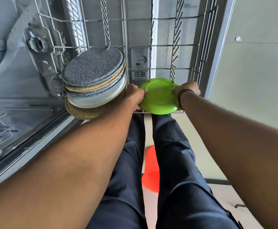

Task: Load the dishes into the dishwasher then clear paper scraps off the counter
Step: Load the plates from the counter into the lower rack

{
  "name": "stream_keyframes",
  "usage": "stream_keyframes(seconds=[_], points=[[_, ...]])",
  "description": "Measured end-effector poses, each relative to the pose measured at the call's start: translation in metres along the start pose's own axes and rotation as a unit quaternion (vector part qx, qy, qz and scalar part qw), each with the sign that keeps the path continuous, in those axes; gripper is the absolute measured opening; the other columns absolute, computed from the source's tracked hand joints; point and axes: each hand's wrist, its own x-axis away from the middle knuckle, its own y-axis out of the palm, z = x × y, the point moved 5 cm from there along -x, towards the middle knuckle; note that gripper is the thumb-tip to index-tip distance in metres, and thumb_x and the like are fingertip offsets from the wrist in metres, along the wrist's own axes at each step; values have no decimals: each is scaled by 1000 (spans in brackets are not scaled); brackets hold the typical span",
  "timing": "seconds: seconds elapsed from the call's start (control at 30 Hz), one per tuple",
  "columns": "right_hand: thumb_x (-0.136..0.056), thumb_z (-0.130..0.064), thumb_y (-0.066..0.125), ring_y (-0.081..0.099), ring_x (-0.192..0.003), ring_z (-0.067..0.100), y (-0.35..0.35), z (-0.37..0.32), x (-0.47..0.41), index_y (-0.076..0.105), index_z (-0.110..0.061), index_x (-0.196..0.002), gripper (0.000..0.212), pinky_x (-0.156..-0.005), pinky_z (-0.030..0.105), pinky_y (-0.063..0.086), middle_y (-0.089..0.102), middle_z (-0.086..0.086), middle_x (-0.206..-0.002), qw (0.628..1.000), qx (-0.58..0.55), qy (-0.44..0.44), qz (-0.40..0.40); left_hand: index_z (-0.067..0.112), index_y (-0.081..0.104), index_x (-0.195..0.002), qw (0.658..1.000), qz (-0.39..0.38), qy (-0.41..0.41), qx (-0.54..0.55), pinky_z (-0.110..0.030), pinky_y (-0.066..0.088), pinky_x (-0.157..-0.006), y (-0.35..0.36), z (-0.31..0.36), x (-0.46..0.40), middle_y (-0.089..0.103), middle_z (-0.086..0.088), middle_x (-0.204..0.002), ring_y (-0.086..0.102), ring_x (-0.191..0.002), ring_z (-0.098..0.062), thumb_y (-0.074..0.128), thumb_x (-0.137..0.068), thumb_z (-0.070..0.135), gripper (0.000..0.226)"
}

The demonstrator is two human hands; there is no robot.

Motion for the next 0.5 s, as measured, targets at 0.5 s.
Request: stream_keyframes(seconds=[0.5], points=[[-95,-10,55,56,-126,31,1,0,10,58,-7,-128,34,-102,34,44,60,15,-134,997,66,-21,36,2,63,-119,994,37,28,-96,-56,62,-73,-3,5,8,69,-18,-118,69,-98,-37,83,-69,36,63]])
